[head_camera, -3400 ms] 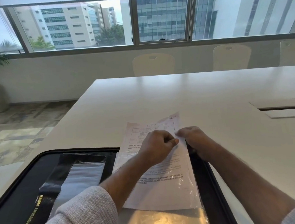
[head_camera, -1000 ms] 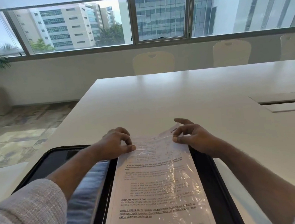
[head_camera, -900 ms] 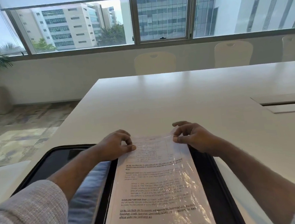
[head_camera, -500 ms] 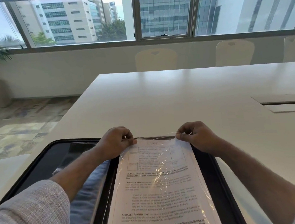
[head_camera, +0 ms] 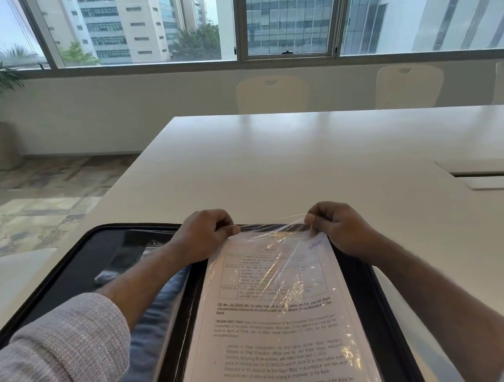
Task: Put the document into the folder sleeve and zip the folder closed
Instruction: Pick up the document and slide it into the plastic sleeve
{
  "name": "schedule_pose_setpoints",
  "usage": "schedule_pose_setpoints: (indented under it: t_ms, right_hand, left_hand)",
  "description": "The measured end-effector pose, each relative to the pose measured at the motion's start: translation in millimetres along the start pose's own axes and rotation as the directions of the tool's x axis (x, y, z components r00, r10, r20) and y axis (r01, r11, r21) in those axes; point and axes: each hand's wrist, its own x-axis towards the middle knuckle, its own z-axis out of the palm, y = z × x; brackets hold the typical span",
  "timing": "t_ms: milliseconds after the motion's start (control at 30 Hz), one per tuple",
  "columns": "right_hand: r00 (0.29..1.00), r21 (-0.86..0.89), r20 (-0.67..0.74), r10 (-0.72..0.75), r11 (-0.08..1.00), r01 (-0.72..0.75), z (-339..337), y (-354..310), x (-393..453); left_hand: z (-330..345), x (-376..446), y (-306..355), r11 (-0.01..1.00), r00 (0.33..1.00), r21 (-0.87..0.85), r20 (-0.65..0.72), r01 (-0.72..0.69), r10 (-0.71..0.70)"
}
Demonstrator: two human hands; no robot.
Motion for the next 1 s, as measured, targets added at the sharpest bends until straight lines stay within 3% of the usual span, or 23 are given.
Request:
schedule_pose_setpoints:
  t_ms: [467, 667, 867, 1000]
  right_hand:
    - [0.996, 0.085, 0.090, 0.024, 0.996, -0.031, -13.9, -1.0, -5.4]
    - [0.998, -0.112, 0.067, 0.012, 0.994, -0.005, -12.7, -0.5, -4.1]
    - [0.999, -0.277, -0.047, 0.013, 0.961, -0.025, -4.8, 5.4, -14.0]
    - [0.997, -0.273, -0.081, 0.016, 0.961, -0.037, -2.6, 1.5, -34.1]
  left_hand:
    - [-0.5, 1.2, 0.7, 0.986, 1.000, 0.168, -0.005, 0.020, -0.019]
    - [-1.3, 1.4, 3.4, 0.949, 1.000, 0.315, 0.000, -0.009, 0.009]
    - [1.4, -16.7, 7.7, 0.978, 0.984, 0.204, -0.175, 0.047, -0.010]
    - [-8.9, -42.6, 16.7, 0.983, 0.988, 0.180, -0.151, 0.044, -0.017]
